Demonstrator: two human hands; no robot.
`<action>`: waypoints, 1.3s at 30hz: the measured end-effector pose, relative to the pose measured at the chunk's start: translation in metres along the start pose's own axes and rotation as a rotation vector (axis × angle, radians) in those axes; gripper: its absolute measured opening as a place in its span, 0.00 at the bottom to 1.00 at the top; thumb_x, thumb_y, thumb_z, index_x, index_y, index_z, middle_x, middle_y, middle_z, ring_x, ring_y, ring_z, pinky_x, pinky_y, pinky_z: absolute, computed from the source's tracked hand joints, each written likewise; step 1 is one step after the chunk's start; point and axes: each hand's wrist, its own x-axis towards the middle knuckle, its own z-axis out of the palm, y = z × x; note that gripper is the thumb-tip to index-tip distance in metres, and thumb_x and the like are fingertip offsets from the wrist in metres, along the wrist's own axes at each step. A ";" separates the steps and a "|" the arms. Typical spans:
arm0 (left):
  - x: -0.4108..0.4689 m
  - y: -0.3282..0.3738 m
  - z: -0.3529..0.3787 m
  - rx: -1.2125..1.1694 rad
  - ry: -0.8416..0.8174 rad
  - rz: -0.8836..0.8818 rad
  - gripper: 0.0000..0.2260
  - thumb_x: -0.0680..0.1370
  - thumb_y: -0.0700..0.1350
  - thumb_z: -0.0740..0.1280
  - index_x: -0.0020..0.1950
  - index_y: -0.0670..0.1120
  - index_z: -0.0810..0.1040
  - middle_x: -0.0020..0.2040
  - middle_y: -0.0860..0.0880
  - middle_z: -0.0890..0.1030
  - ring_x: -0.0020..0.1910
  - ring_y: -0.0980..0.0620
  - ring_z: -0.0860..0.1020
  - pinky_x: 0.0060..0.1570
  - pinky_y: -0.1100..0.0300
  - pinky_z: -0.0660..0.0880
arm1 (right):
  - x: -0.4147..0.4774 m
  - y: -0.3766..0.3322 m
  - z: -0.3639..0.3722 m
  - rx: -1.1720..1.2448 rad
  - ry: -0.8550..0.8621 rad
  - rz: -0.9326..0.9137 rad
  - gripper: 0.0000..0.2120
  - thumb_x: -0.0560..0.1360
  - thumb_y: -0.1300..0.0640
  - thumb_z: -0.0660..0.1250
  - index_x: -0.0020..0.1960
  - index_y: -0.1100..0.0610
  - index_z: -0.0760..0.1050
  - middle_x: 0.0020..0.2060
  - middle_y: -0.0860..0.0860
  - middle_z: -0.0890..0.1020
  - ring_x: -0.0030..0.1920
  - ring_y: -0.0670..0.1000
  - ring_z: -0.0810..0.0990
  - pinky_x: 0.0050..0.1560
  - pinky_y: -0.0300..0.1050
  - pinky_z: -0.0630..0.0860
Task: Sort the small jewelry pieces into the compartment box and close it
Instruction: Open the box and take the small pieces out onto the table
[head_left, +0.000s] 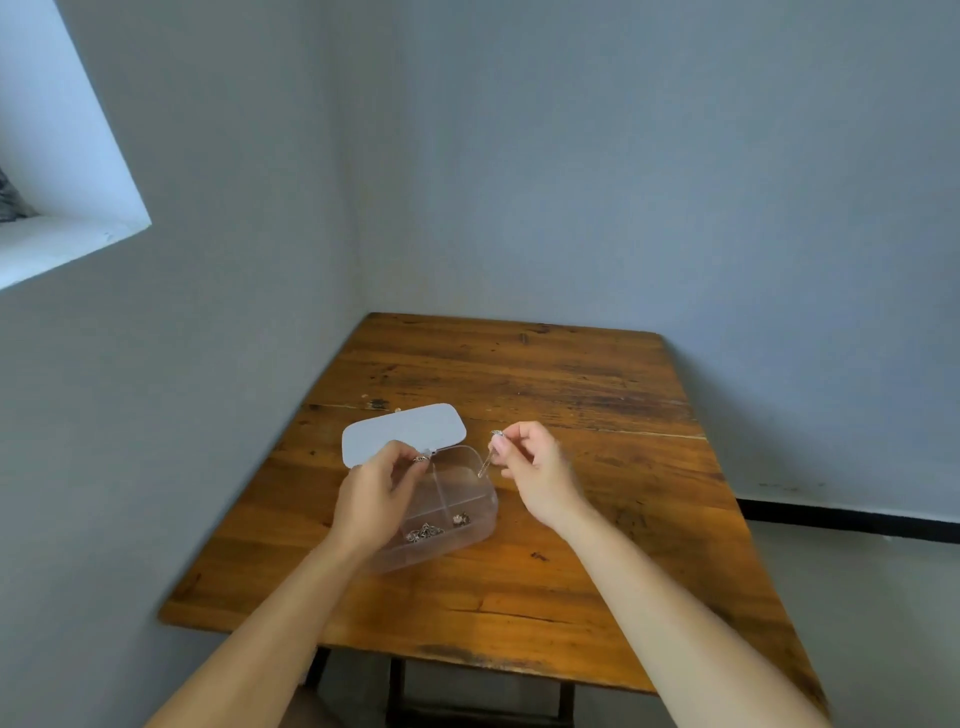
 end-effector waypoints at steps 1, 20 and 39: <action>0.002 0.009 0.000 -0.067 0.005 -0.001 0.03 0.79 0.50 0.69 0.46 0.53 0.78 0.41 0.57 0.83 0.41 0.56 0.81 0.41 0.58 0.79 | 0.000 -0.001 -0.008 0.037 0.026 0.000 0.05 0.80 0.51 0.65 0.52 0.52 0.75 0.46 0.47 0.84 0.47 0.47 0.85 0.51 0.49 0.83; -0.069 0.081 0.134 -0.033 -0.322 0.190 0.04 0.79 0.53 0.68 0.49 0.54 0.79 0.49 0.57 0.81 0.49 0.58 0.78 0.47 0.65 0.77 | -0.095 0.082 -0.134 -0.105 0.326 0.140 0.05 0.80 0.51 0.66 0.52 0.52 0.76 0.43 0.47 0.84 0.44 0.46 0.83 0.43 0.37 0.78; -0.066 0.060 0.070 0.047 -0.177 0.232 0.15 0.79 0.56 0.67 0.64 0.53 0.76 0.63 0.54 0.76 0.61 0.55 0.75 0.57 0.58 0.78 | -0.080 0.070 -0.096 -0.376 0.141 0.075 0.14 0.80 0.51 0.65 0.65 0.50 0.73 0.62 0.47 0.78 0.60 0.45 0.76 0.54 0.38 0.70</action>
